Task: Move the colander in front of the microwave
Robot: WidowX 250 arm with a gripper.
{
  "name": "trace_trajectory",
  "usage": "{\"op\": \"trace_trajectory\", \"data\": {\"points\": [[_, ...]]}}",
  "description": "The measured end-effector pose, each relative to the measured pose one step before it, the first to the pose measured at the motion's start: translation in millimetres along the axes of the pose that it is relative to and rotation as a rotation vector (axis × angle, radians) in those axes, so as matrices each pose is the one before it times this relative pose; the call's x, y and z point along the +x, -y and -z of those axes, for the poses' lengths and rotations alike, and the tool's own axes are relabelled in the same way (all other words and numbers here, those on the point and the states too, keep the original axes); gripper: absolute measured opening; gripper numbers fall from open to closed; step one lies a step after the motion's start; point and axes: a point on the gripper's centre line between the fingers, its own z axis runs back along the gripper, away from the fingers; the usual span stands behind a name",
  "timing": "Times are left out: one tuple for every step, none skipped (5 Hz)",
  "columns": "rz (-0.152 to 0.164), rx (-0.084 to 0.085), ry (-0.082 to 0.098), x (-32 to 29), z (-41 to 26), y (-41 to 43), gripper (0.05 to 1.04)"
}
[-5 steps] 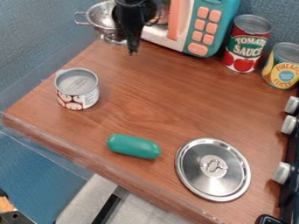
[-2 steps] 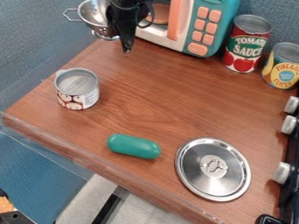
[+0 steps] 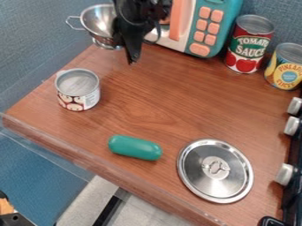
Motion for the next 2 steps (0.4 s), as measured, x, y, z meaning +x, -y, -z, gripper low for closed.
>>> {"op": "trace_trajectory", "data": {"points": [[0.0046,-0.0523,-0.024,9.83,12.36,12.33,0.07],[-0.0652,-0.0648,0.0148,2.23,7.01,-3.53,0.07]]}}
